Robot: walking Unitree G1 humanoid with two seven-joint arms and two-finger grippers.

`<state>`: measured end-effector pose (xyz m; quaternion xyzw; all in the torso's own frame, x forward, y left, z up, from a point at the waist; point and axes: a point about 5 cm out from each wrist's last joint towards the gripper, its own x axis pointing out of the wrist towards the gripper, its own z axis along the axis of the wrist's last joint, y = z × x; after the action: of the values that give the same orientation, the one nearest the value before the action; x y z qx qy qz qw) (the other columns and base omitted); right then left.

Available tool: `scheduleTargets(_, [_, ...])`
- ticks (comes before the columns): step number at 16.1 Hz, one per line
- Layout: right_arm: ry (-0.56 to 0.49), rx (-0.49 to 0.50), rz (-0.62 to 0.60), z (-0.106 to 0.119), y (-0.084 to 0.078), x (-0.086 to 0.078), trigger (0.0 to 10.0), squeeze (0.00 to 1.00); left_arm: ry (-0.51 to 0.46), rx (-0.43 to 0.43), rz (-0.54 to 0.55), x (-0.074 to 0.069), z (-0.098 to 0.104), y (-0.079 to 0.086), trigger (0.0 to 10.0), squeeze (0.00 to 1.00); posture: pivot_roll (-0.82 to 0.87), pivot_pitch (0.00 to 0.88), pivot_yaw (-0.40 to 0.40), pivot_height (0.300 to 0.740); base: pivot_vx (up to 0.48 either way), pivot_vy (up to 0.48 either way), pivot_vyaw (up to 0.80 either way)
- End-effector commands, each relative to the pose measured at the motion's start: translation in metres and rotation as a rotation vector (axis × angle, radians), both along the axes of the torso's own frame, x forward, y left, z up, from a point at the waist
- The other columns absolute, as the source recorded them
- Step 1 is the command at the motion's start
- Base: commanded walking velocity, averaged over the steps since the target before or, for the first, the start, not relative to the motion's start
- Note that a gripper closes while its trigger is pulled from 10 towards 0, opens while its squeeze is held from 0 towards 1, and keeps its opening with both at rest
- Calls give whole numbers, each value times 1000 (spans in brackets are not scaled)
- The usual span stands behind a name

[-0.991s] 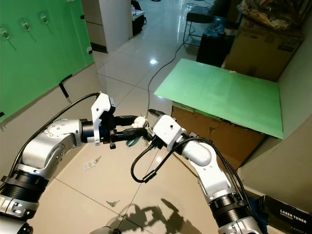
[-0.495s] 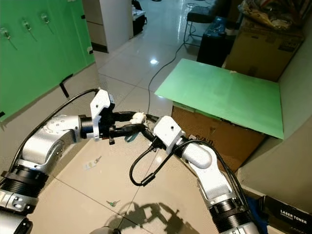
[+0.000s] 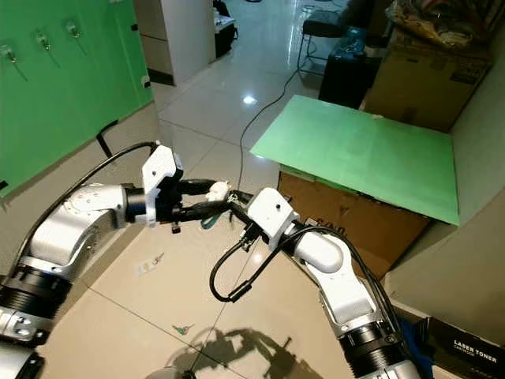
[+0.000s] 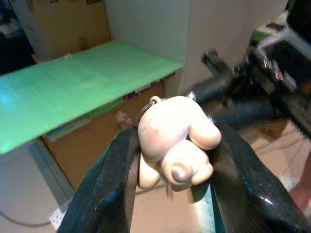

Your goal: Hang keys on a hook

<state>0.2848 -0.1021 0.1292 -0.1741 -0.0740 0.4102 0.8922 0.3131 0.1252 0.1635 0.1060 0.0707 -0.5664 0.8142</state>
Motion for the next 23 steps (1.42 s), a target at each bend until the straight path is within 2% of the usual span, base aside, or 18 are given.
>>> scheduleTargets(1, [-98,48,-18,24,-3,3,0,0,59,65,-20,-6,-16,1,10000,0,-54,0,32,740,0,0,0])
scheduleTargets(4, [-137,-9,-86,25,-15,10,0,0,63,82,-25,-7,-19,4,10000,0,-53,0,32,740,0,0,0])
scheduleTargets(8, [-138,-20,-99,24,-22,9,0,0,63,85,-32,-8,-19,5,10000,0,-55,0,33,740,0,0,0])
scheduleTargets(10, [-144,-30,-104,23,-24,9,0,0,56,86,-16,-6,-19,5,10000,0,-56,0,34,740,0,0,0])
scheduleTargets(12, [-153,-41,-110,24,-27,8,0,0,92,62,25,-2,-19,6,10000,0,-58,0,35,740,0,0,0])
scheduleTargets(13, [-154,-43,-113,24,-29,8,0,0,117,-44,24,-1,-10,4,10000,212,-60,0,36,740,0,0,0])
scheduleTargets(14, [-154,-43,-112,24,-29,8,0,0,122,-85,26,0,-8,4,10000,1000,-61,0,37,740,0,0,0])
scheduleTargets(18, [-161,-44,-109,26,-30,9,0,0,108,-141,57,4,-2,2,10000,1000,-62,0,39,740,0,0,0])
scheduleTargets(22, [-167,-45,-110,28,-32,10,0,0,108,-179,99,9,4,8,10000,1000,-62,0,38,740,0,0,0])
scheduleTargets(23, [-168,-46,-110,29,-32,10,0,0,112,-213,174,15,4,11,10000,1000,-62,0,38,740,0,0,0])
